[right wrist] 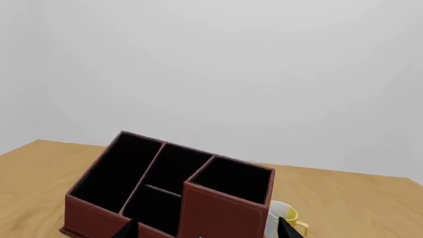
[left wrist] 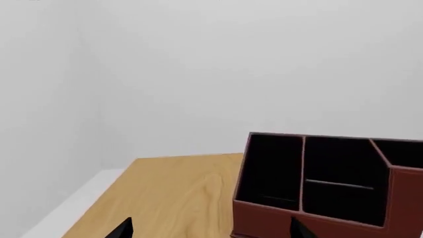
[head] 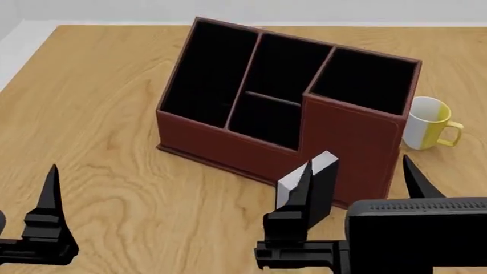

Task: Pick up the book and place it in the front compartment of the caddy.

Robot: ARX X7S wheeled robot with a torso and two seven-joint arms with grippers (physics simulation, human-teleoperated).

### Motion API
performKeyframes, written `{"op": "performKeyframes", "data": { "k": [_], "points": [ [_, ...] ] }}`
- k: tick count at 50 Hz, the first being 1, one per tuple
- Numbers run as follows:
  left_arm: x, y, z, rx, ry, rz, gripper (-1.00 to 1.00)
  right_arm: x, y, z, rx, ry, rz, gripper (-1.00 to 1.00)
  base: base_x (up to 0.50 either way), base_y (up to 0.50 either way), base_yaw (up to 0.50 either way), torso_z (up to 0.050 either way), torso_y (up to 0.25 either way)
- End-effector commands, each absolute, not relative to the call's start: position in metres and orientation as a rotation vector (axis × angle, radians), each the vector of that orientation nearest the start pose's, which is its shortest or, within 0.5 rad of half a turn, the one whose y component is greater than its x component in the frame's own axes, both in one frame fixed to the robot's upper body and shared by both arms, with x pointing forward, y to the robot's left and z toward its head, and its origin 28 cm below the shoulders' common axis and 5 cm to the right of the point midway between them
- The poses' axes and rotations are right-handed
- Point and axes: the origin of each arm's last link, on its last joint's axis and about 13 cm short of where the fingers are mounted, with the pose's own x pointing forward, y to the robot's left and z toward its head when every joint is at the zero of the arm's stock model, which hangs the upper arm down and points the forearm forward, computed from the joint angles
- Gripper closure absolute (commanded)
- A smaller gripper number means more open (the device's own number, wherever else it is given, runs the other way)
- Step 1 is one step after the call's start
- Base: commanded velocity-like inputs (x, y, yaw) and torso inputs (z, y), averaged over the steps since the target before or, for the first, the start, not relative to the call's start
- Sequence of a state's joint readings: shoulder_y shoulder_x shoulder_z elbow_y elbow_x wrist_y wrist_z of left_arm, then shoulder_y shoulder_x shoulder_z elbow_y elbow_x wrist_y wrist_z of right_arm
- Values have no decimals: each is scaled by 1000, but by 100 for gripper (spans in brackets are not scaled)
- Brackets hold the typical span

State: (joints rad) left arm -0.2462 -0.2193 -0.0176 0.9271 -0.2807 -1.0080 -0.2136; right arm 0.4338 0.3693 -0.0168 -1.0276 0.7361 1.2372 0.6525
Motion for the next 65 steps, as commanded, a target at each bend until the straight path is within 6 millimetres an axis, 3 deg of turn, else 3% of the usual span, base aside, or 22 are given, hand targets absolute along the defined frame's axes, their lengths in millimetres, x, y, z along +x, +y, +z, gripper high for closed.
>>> {"op": "performKeyframes", "data": {
  "k": [1, 16, 45, 55, 65],
  "points": [
    [190, 223, 179, 69, -163, 19, -100, 179, -103, 208, -144, -161, -52, -100, 500, 0, 0, 0, 0],
    [188, 223, 182, 74, -178, 22, -100, 175, -102, 217, -170, -192, -50, -100, 500, 0, 0, 0, 1],
    [188, 223, 181, 75, -176, 24, -100, 174, -100, 211, -187, -169, -63, -100, 500, 0, 0, 0, 2],
    [189, 222, 180, 75, -173, 21, -100, 169, -100, 210, -191, -163, -51, -100, 29, 0, 0, 0, 1],
    [194, 221, 178, 77, -173, 12, -100, 157, -104, 221, -212, -102, -18, -100, 0, 0, 0, 0, 0]
  ]
}}
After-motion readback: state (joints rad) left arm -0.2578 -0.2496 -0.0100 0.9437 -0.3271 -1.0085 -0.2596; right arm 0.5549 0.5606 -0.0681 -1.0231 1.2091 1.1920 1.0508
